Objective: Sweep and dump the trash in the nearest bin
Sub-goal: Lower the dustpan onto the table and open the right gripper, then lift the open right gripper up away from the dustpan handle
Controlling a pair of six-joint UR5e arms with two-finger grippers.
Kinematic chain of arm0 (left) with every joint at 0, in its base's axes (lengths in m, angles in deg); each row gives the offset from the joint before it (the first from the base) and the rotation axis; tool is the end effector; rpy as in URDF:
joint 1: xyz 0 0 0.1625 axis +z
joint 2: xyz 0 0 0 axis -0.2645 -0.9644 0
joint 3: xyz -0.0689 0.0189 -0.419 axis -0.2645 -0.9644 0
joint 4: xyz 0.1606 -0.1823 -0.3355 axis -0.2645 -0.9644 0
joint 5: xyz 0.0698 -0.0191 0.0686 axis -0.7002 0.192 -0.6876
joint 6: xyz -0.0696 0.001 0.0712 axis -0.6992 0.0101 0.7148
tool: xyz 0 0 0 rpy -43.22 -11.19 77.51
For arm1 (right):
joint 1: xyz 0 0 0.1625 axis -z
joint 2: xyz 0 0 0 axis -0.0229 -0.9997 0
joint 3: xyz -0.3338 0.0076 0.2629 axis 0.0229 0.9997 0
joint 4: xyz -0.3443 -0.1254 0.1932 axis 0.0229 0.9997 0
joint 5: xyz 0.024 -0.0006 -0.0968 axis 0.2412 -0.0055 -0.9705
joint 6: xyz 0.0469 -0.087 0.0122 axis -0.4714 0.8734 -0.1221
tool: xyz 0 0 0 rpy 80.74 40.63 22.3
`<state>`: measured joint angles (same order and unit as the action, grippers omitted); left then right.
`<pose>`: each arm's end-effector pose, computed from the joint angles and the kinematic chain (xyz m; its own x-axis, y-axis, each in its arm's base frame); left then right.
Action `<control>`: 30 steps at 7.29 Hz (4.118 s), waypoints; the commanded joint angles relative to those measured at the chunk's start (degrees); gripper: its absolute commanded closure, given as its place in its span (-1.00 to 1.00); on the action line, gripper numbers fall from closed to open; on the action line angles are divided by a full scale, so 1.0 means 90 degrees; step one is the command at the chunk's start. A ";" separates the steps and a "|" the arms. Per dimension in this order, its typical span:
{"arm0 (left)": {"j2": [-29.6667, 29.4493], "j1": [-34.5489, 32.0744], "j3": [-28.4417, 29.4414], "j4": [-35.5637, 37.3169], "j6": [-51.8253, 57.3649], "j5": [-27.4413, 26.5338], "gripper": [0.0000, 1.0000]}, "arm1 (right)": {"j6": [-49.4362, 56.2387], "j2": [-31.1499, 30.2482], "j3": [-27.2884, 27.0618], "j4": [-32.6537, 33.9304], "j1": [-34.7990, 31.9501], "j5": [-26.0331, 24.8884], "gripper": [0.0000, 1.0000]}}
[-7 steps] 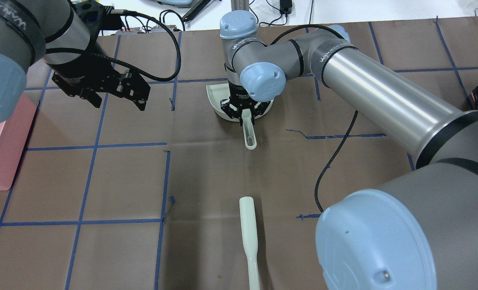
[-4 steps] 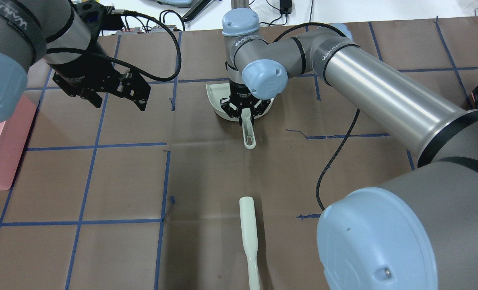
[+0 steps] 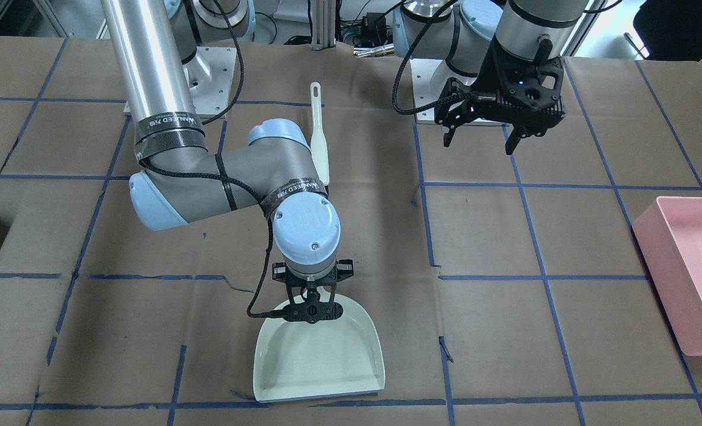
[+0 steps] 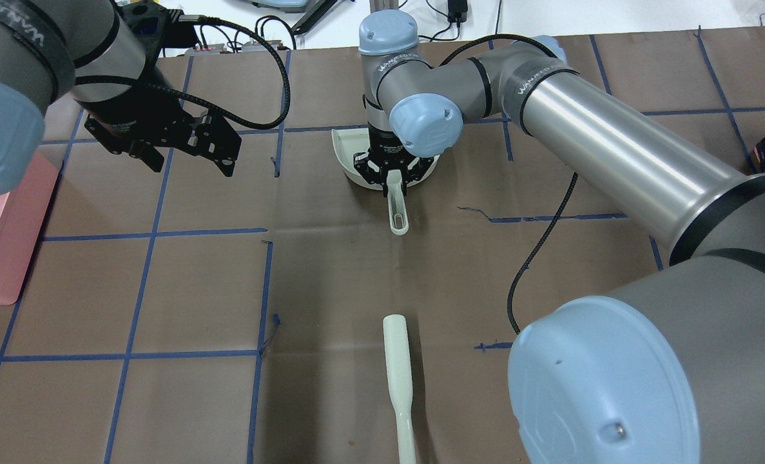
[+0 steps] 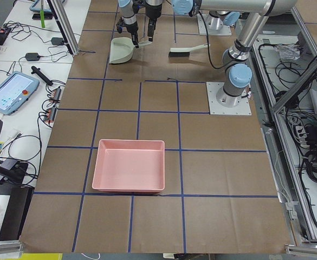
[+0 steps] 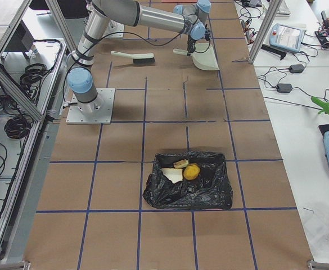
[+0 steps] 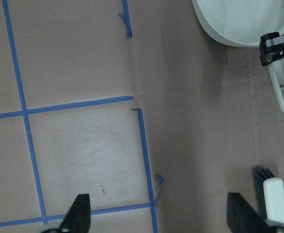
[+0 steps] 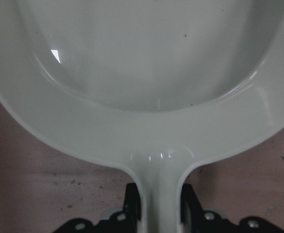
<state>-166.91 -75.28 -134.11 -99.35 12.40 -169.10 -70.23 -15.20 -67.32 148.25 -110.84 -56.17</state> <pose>-0.1398 -0.4703 0.4939 -0.9916 0.1291 0.0076 0.1285 0.9902 -0.0549 0.3655 -0.6137 0.2409 -0.9992 -0.0366 -0.0163 -0.0386 0.9883 0.1476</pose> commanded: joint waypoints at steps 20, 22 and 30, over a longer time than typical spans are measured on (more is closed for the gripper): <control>-0.0048 0.0000 -0.0002 0.0010 0.0000 0.0017 -0.99 | 0.1484 -0.3641 -0.1619 -0.1350 0.1779 -0.0155 -1.00; -0.0048 0.0000 -0.0002 0.0010 0.0000 0.0017 -0.99 | 0.1649 -0.3986 -0.1796 -0.1340 0.1905 -0.0639 -1.00; -0.0067 -0.0010 -0.0002 0.0010 0.0000 0.0027 -0.99 | 0.1992 -0.4133 -0.1865 -0.1281 0.2082 -0.0575 -1.00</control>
<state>-167.51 -75.37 -134.11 -99.26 12.40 -168.85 -52.64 -52.40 -84.10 136.67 -92.15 -61.33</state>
